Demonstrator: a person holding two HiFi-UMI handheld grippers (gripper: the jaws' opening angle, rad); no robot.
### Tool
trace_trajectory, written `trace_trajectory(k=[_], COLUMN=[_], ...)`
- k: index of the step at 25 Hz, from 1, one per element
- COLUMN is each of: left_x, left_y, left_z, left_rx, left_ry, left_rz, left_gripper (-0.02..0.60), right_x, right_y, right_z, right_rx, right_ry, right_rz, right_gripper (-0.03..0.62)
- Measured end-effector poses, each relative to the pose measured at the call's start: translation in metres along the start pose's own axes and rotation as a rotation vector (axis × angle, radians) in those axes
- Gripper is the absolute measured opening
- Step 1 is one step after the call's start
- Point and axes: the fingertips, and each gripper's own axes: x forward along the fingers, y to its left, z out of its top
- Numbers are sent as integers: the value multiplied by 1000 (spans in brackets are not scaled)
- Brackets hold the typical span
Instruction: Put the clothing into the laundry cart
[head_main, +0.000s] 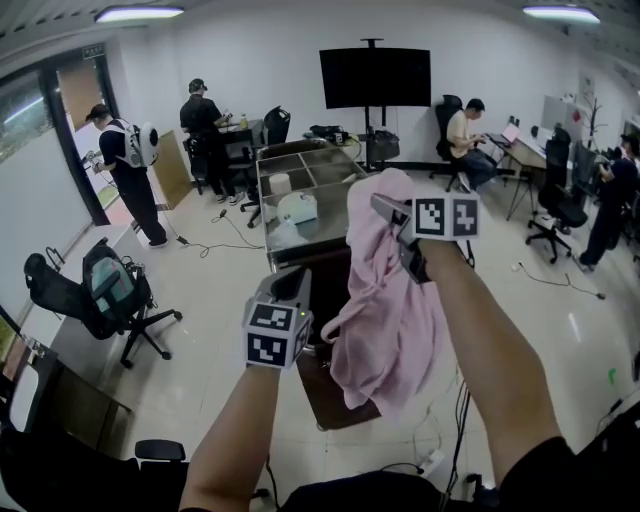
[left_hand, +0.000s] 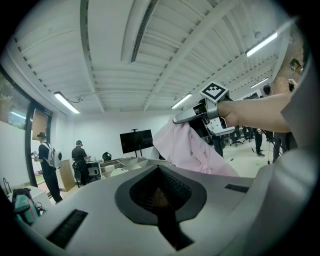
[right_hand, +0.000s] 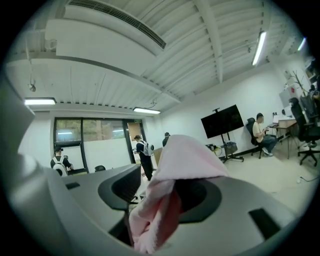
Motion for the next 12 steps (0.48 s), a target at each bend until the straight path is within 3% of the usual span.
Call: trace_trajectory(k=[3, 5, 8, 9, 11, 12], left_x=[2, 3, 4, 4, 4, 4], left_y=[-2, -1, 0, 0, 1, 1], left_z=[-1, 0, -1, -2, -4, -6], left_rx=[4, 4, -3, -3, -3, -5], left_ry=[3, -5, -3, 0, 2, 2], left_rz=[-11, -12, -12, -13, -13, -13], left_gripper=[0, 0, 0, 0, 0, 0], right_x=[5, 8, 12, 14, 16, 16], right_y=[-7, -9, -14, -16, -20, -23], right_z=[-22, -33, -43, -47, -56, -62], right_rx=[49, 88, 144, 160, 201, 227], right_ry=[86, 129, 158, 169, 198, 217], right_rz=[5, 7, -3, -6, -18, -32], right_gripper=[364, 377, 506, 512, 635, 635])
